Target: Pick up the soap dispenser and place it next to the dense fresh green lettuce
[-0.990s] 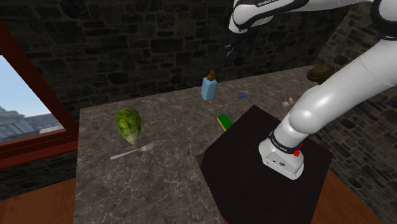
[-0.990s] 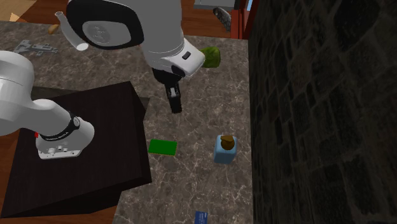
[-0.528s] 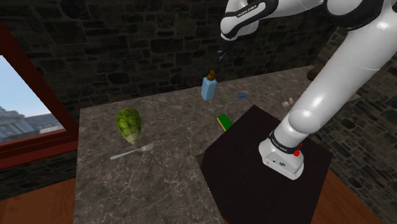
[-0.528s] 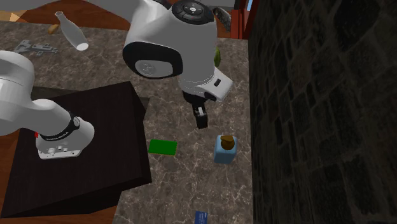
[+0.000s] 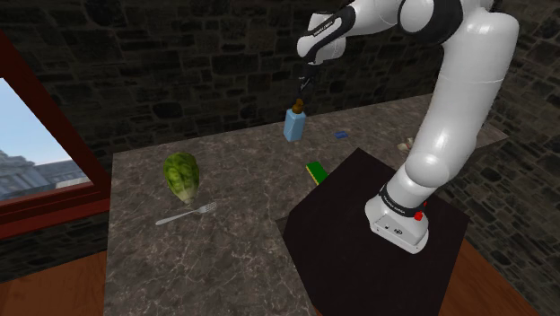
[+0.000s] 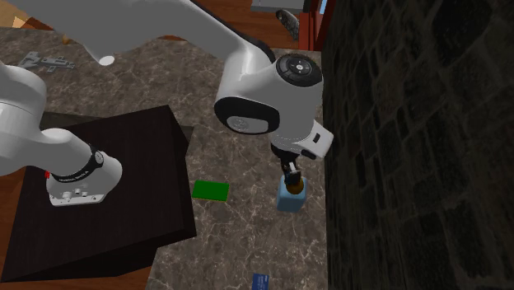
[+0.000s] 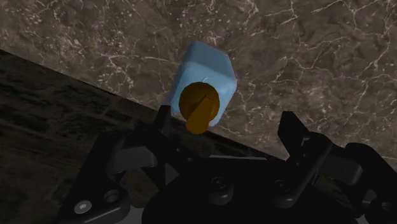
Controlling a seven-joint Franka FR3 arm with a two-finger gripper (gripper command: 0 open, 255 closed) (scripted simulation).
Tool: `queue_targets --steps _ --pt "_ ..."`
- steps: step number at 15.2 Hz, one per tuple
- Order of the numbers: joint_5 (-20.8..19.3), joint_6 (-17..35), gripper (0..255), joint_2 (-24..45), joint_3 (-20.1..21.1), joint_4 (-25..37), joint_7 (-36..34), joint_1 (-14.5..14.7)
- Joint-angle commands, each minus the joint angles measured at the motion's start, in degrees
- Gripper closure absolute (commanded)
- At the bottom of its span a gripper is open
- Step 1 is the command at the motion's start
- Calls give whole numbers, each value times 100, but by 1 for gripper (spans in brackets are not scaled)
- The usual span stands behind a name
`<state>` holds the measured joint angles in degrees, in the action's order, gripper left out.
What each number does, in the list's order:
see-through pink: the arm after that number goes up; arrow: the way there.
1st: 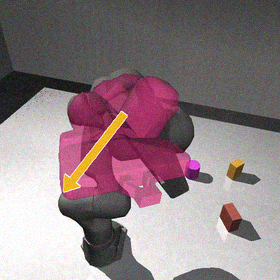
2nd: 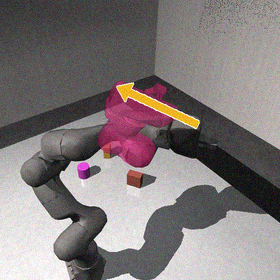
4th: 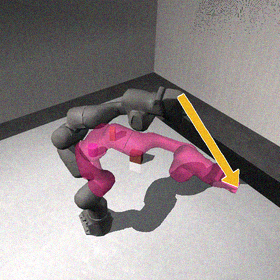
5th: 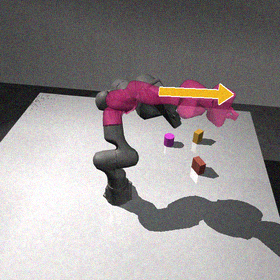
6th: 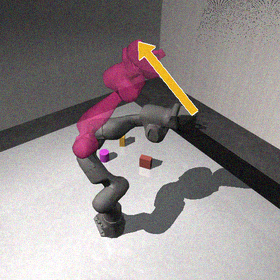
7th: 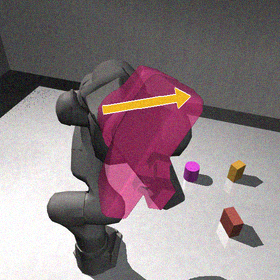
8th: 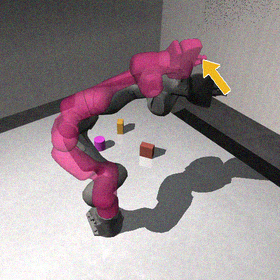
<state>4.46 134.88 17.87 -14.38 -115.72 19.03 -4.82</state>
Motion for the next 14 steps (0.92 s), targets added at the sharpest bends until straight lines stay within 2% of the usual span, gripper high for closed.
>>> queue_targets --steps 1,4,14 --pt "154 73 0 482 48 419 138 -104" --pt "304 111 0 1062 122 978 277 -255" --pt "420 509 0 1485 208 997 350 -327"
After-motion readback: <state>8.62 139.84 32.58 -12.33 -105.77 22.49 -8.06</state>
